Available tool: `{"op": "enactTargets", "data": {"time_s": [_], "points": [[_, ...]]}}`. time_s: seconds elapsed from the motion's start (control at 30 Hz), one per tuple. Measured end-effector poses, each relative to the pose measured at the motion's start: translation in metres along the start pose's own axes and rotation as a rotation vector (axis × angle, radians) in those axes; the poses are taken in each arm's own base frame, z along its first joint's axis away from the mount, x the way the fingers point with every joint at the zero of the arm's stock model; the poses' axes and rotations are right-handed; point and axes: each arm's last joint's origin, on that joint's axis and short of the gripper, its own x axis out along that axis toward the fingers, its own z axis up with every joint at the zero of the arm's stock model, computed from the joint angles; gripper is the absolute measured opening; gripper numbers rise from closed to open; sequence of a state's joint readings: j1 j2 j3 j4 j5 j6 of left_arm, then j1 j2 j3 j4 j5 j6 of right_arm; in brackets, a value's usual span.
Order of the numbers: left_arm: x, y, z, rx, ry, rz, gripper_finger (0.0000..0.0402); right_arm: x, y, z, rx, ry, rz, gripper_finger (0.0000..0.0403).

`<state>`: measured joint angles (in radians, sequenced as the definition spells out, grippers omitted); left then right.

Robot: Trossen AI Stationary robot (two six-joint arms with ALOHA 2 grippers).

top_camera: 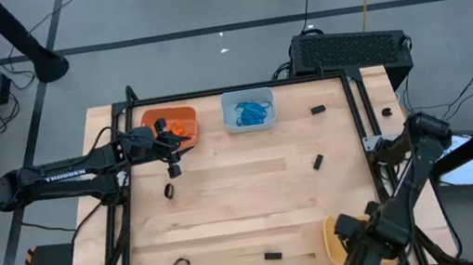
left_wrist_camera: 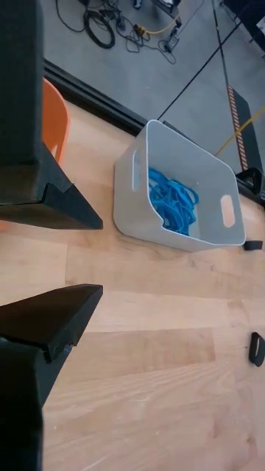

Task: Sort rubber bands into baskets
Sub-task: Put the black rubberband into the yellow bin

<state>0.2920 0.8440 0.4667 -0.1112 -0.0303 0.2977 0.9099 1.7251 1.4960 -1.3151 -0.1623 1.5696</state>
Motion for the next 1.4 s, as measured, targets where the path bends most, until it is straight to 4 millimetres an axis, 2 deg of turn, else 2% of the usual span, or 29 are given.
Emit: {"op": "enactTargets", "data": {"time_s": [0.17, 0.37, 0.7, 0.97, 1.07, 1.2, 1.33, 1.4], "points": [[0.000, 0.000, 0.000, -0.003, 0.000, 0.000, 0.0138, 0.015, 0.005, -0.011, 0.019, 0.057, -0.064, 0.0028], [0.000, 0.000, 0.000, -0.003, 0.000, 0.001, 0.0138, 0.028, 0.011, -0.014, 0.004, 0.101, -0.109, 0.0066], [0.000, 0.000, 0.001, -0.003, -0.007, 0.003, 0.0138, 0.027, 0.009, -0.002, 0.002, 0.102, -0.133, 0.0138], [0.000, 0.000, 0.001, -0.003, -0.008, 0.003, 0.0138, 0.023, 0.002, 0.009, 0.040, 0.108, -0.188, 0.0167], [0.000, 0.000, 0.001, -0.003, -0.012, 0.004, 0.0138, 0.018, -0.005, 0.020, 0.068, 0.024, -0.232, 0.0169], [0.000, 0.001, 0.003, -0.005, -0.030, 0.007, 0.0138, -0.002, -0.021, 0.046, 0.148, -0.195, -0.244, 0.0169], [0.000, 0.001, 0.003, -0.005, -0.031, 0.006, 0.0138, -0.030, -0.044, 0.078, 0.161, -0.277, -0.220, 0.0169], [0.000, 0.001, 0.003, -0.005, -0.032, 0.006, 0.0138, -0.040, -0.064, 0.096, 0.157, -0.304, -0.215, 0.0169]]}}
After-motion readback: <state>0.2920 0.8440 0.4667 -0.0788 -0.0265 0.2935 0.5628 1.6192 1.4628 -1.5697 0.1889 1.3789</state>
